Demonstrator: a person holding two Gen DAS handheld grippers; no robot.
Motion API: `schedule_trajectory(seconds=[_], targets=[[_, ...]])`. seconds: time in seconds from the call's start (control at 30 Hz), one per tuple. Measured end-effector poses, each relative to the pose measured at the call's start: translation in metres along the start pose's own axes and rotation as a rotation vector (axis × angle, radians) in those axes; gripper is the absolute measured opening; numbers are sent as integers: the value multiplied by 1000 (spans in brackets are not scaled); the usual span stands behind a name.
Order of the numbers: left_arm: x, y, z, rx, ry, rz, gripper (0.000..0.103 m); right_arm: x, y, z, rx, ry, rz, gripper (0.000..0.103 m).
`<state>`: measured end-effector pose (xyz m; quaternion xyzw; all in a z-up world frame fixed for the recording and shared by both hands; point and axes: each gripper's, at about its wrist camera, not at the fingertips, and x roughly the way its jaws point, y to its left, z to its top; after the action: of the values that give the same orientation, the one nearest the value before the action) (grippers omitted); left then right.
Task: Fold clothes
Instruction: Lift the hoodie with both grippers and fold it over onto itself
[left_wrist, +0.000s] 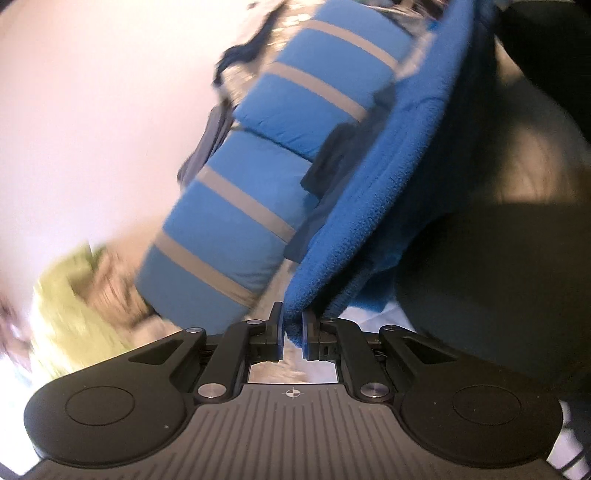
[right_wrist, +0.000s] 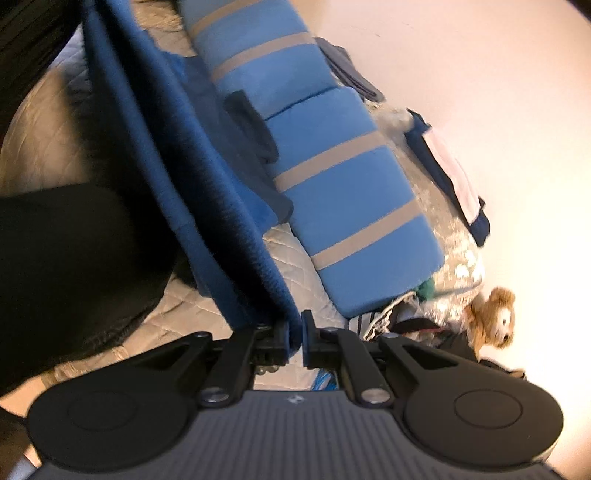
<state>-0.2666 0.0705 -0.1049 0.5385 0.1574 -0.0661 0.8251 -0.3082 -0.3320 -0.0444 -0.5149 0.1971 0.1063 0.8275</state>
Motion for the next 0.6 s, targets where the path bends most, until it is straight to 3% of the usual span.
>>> schedule_trajectory(seconds=[0.13, 0.6], targets=[[0, -4, 3, 113, -15, 13, 10, 0, -9, 4, -62, 4, 38, 10], [-35, 16, 9, 108, 28, -28, 10, -31, -31, 11, -96, -8, 93, 10]])
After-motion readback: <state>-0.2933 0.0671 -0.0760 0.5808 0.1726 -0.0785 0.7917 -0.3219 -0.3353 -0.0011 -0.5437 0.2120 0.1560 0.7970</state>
